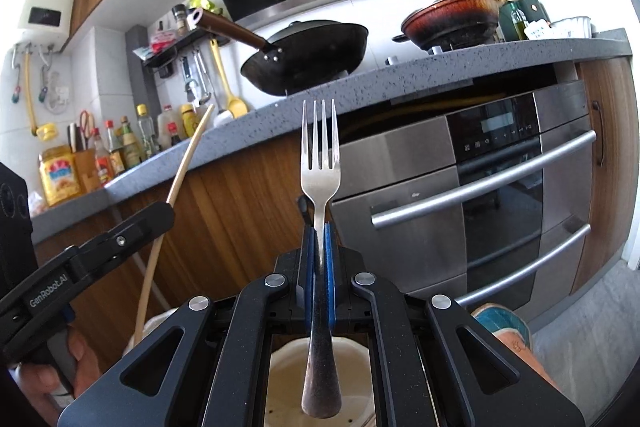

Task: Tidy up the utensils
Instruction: 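Put the chopstick in the taller cup with left tool while right tool drops fork in shorter cup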

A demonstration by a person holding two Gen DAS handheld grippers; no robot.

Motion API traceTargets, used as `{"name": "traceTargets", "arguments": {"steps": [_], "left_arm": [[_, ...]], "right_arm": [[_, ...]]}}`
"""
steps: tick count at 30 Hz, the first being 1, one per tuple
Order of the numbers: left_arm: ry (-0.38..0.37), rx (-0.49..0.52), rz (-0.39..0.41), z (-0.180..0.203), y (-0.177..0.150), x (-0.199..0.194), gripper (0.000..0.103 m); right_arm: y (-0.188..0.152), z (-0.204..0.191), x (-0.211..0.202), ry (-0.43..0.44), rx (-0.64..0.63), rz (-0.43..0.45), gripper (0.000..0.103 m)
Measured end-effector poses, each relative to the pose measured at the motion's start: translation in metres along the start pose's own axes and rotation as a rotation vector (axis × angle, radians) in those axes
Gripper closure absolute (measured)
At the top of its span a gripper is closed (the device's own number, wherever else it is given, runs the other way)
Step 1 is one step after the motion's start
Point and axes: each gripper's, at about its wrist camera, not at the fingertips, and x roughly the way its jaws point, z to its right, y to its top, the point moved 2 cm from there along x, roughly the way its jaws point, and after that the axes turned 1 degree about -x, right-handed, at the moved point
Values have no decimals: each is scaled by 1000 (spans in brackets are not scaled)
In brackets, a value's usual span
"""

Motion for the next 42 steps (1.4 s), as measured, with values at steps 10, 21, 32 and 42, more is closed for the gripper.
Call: {"name": "traceTargets", "arguments": {"steps": [10,21,32,42], "left_arm": [[26,-13,-39,-12,-26,-25,98],[44,-3,-161,-14,-41,-42,98],[38,-6,-146,-18,-43,-46,96],[58,-5,-126,-21,-40,-50,81]], "right_arm": [[-19,-7,-13,-9,-84,-52,97],[-46,-12,-38,-11,-109,-142,97],[-47,-5,-39,-26,-79,-160,97],[-46,5,-38,-69,-50,-169,97]]}}
